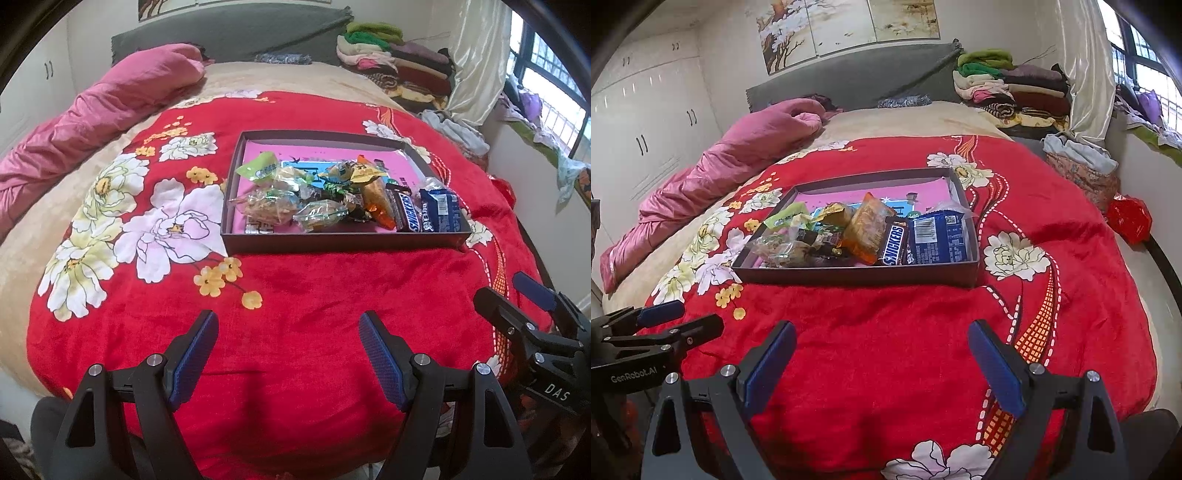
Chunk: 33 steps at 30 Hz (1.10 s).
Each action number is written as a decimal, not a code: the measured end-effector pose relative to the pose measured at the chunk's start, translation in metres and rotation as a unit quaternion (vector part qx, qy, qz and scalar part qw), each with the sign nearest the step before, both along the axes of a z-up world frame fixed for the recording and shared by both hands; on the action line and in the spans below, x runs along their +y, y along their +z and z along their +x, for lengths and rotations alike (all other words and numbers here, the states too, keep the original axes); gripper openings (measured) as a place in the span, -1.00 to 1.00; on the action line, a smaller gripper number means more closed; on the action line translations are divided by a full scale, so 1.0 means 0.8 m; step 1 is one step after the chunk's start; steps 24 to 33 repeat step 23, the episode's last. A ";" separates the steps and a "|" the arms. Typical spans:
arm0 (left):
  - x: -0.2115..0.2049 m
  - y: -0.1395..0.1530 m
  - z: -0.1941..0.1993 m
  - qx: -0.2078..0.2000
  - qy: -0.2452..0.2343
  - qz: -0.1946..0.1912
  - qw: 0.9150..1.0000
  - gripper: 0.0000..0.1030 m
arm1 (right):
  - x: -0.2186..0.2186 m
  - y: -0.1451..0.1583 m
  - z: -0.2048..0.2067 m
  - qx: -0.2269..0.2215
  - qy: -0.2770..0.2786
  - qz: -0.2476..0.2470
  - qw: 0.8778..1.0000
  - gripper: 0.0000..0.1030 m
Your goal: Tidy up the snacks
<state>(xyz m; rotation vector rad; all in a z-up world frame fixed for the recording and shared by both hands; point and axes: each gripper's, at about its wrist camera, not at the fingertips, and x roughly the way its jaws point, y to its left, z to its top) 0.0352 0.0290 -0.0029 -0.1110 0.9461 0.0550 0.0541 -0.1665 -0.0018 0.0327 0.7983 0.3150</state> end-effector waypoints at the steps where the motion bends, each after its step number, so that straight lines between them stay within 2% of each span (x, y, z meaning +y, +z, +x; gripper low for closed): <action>1: 0.000 0.000 0.000 0.001 0.001 0.001 1.000 0.55 | 0.000 0.000 0.000 0.001 0.000 0.001 1.000 0.83; 13: 0.002 -0.006 0.004 0.011 0.004 -0.001 1.000 0.55 | -0.004 0.002 0.002 -0.003 -0.007 0.004 1.000 0.84; 23: 0.018 -0.008 0.013 -0.019 0.017 -0.002 1.000 0.55 | -0.019 -0.004 0.024 -0.007 -0.030 0.011 0.999 0.85; 33: 0.018 -0.008 0.013 -0.019 0.017 -0.002 1.000 0.55 | -0.019 -0.004 0.024 -0.007 -0.030 0.011 0.999 0.85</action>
